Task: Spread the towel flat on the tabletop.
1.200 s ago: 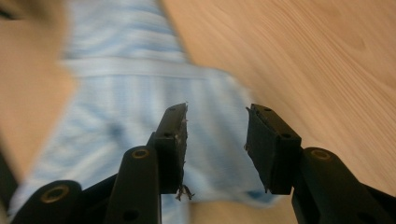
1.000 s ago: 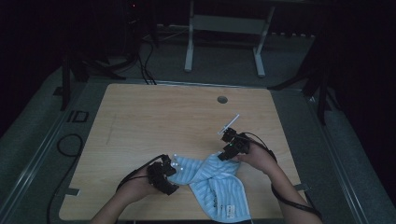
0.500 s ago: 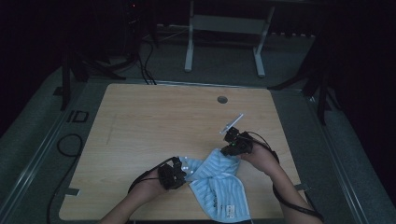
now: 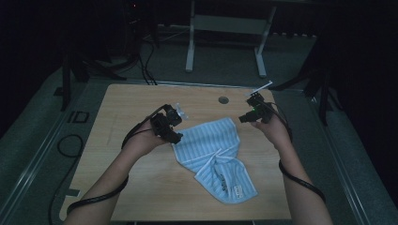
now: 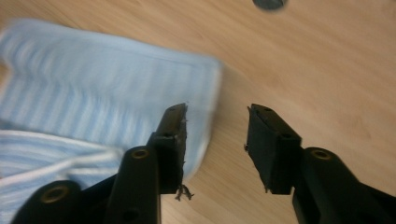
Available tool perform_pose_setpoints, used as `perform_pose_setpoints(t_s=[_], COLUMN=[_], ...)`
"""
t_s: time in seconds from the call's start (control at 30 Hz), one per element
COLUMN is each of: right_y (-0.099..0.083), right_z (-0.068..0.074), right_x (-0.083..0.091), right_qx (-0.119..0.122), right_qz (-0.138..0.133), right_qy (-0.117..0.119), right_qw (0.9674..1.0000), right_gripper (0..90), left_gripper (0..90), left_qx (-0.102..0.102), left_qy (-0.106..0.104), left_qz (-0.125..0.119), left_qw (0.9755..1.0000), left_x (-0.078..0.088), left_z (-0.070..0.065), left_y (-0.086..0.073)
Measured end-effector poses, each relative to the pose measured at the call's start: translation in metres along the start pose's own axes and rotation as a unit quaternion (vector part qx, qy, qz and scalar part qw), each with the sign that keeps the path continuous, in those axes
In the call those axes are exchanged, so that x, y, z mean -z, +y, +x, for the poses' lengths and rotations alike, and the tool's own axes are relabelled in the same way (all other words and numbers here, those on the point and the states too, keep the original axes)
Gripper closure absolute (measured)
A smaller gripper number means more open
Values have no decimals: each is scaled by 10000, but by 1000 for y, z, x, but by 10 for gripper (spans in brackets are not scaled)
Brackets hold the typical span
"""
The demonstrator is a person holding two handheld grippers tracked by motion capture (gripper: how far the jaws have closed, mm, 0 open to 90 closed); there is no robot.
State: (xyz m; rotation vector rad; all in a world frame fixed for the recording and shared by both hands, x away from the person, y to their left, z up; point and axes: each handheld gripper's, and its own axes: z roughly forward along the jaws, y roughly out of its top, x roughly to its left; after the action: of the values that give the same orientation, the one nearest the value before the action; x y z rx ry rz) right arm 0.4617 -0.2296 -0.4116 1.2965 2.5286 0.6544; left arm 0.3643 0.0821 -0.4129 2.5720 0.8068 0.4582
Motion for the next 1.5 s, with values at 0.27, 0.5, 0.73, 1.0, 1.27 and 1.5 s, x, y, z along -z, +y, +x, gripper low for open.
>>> perform_pose_setpoints(t_s=[0.27,0.5,0.73,1.0,1.27,1.5], right_y=[-58,-87,-86,-87,-77,-90], right_z=[43,72,74,71,56,49], right_x=[-17,-35,-51,-50,-23,2], right_qx=[626,1084,1294,1351,1248,1077], right_qz=[125,331,706,756,408,101], right_qy=[784,1084,914,789,402,400], right_qw=[9949,9876,9849,9848,9905,9933], right_gripper=[544,528,807,888,889,889], left_gripper=[430,429,451,811,822,804], left_qx=[-323,-325,-378,-432,-40,461], left_qy=[-828,-1474,-1514,-1324,-591,-399], left_qz=[190,211,478,345,52,-58], left_qw=[9959,9883,9866,9897,9982,9981], left_x=[-52,-80,-111,-114,-81,-53], left_z=[-41,-76,-90,-87,-58,-34], left_y=[-18,-2,18,22,7,-31])
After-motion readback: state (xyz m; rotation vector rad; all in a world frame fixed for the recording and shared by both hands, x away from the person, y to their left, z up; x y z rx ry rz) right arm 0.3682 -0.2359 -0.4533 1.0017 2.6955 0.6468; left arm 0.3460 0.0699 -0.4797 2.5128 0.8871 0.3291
